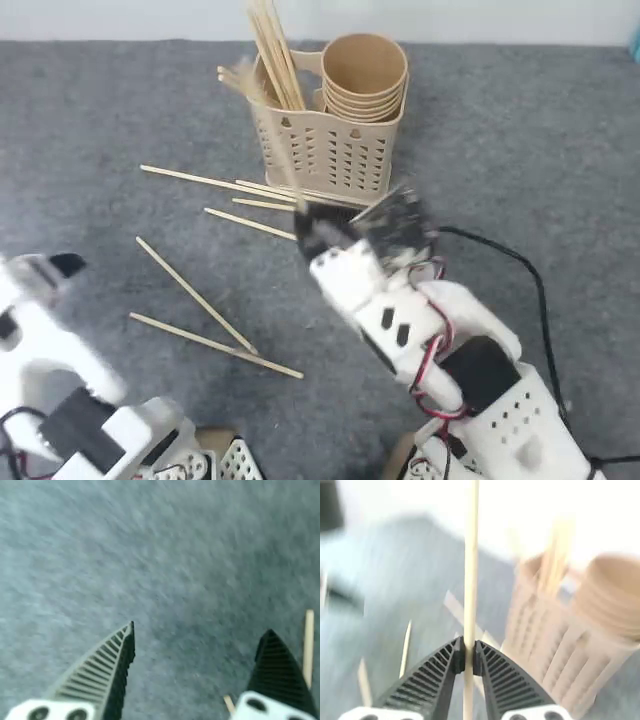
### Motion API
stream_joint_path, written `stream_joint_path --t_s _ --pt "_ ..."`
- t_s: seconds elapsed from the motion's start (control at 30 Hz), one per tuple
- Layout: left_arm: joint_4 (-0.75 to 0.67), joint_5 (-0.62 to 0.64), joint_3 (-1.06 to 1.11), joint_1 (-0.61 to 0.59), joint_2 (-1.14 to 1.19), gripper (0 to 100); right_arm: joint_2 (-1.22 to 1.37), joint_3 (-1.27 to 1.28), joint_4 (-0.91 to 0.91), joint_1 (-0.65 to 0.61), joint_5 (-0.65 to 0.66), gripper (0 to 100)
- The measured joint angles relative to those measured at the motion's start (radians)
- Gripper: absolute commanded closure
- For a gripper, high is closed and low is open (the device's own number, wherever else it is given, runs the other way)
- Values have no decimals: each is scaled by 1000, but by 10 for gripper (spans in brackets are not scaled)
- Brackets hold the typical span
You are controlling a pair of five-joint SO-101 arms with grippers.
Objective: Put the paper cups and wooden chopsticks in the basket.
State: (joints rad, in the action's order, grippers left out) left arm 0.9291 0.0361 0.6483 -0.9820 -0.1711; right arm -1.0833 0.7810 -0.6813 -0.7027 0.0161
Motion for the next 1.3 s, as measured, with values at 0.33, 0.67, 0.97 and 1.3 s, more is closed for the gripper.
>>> stream_joint_path --t_s 0.33,0.67,0.97,1.3 --pt "-207 3 235 132 -18 637 282 0 652 123 -84 989" --pt "-288 0 546 180 -422 637 858 -354 1014 184 -26 989" --pt "-192 0 663 249 -724 637 1329 -761 936 229 -25 877" --pt "-107 0 700 321 -735 637 1387 -885 769 230 -25 835"
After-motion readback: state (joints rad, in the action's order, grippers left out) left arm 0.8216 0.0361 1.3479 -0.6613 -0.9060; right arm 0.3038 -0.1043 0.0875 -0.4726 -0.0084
